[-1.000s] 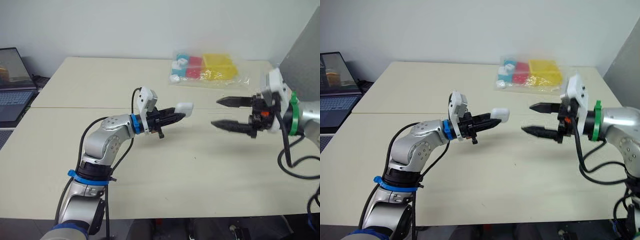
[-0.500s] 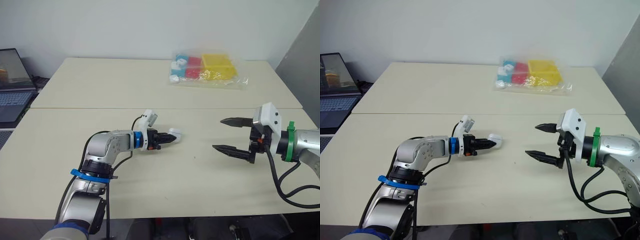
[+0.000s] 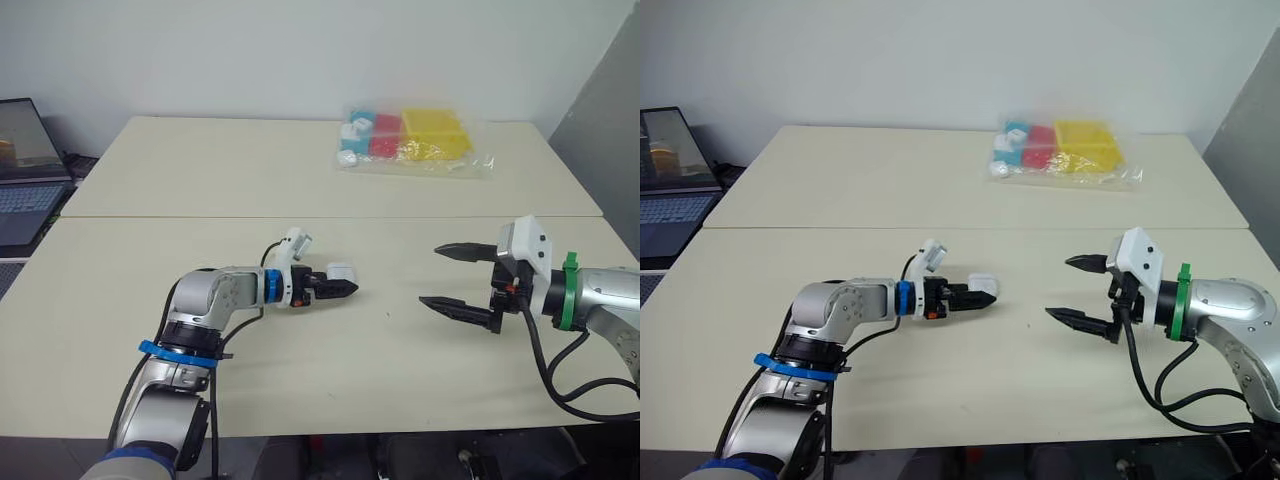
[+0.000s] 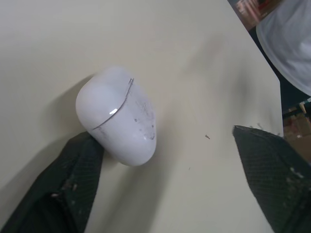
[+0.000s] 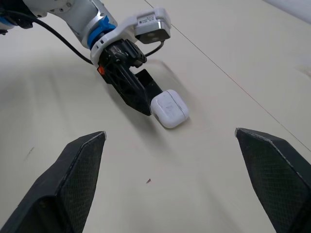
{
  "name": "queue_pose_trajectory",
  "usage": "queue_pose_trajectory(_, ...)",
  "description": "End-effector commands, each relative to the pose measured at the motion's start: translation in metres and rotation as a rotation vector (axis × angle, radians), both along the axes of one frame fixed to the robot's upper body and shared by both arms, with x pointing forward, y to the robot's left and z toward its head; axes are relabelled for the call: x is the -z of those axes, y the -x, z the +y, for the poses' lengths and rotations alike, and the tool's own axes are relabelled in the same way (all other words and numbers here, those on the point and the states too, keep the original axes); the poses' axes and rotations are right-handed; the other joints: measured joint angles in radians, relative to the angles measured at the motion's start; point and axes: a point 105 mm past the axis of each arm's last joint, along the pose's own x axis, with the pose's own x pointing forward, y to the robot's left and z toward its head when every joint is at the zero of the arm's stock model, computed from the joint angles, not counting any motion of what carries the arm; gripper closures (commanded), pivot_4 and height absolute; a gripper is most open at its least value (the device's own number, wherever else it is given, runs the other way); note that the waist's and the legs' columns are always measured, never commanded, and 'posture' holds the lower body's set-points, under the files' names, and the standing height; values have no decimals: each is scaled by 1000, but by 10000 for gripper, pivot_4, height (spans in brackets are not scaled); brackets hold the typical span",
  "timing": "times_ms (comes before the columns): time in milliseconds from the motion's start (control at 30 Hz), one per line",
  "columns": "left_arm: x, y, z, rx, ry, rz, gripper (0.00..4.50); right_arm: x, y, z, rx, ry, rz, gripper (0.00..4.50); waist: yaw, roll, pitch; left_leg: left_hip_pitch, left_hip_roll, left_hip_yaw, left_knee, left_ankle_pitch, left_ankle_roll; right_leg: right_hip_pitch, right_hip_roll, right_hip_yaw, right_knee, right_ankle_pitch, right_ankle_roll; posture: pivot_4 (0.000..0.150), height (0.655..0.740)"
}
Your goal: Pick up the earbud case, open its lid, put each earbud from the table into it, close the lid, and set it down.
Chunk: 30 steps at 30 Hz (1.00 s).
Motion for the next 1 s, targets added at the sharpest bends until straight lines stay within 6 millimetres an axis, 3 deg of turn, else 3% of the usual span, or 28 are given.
queue_pose_trajectory(33,-24,-11,40,-67,-84,-158,263,3,-8,-10,16,22,-32,0,-2,0,0,0,1,0,0,0,0,0,0,0,0,0,0,1500,7400)
queue_pose_trajectory(167,-49,-8,66,-34,-172,-355,263,6,-14,-18,30,32,-44,0,4,0,0,0,1,0,-1,0,0,0,0,0,-1,1,-1,1500,7400)
queue_pose_trajectory(267,-78,-3,81,-26,-233,-533,263,4,-16,-24,36,34,-51,0,8,0,0,-1,-1,1,-1,0,0,0,-5,0,-2,1,-2,1500,7400)
queue_pose_trajectory(367,-99,3,111,29,-500,-801,263,-2,-19,-29,52,30,-68,0,8,0,0,-2,-2,2,-1,0,0,-1,-7,0,-3,1,-1,1500,7400)
queue_pose_trajectory(500,-126,6,132,-69,-454,-854,263,-9,-15,-34,62,25,-57,0,11,0,0,-2,-1,1,-1,0,0,-1,-7,0,-3,1,-2,1500,7400)
queue_pose_trajectory(600,-125,13,135,-102,-402,-816,263,-12,-14,-36,71,17,-57,0,11,0,0,-1,-1,1,-1,0,0,0,-7,-1,-2,1,-1,1500,7400)
queue_pose_trajectory(733,-99,21,129,-92,-372,-735,263,-10,-16,-37,80,5,-39,0,6,0,0,-1,-1,3,-1,0,0,0,-7,0,-2,1,-1,1500,7400)
queue_pose_trajectory(1000,-98,26,123,-55,-330,-657,263,-10,-18,-38,82,9,-34,0,6,0,0,-1,0,2,0,0,0,0,-5,-1,-1,1,-1,1500,7400)
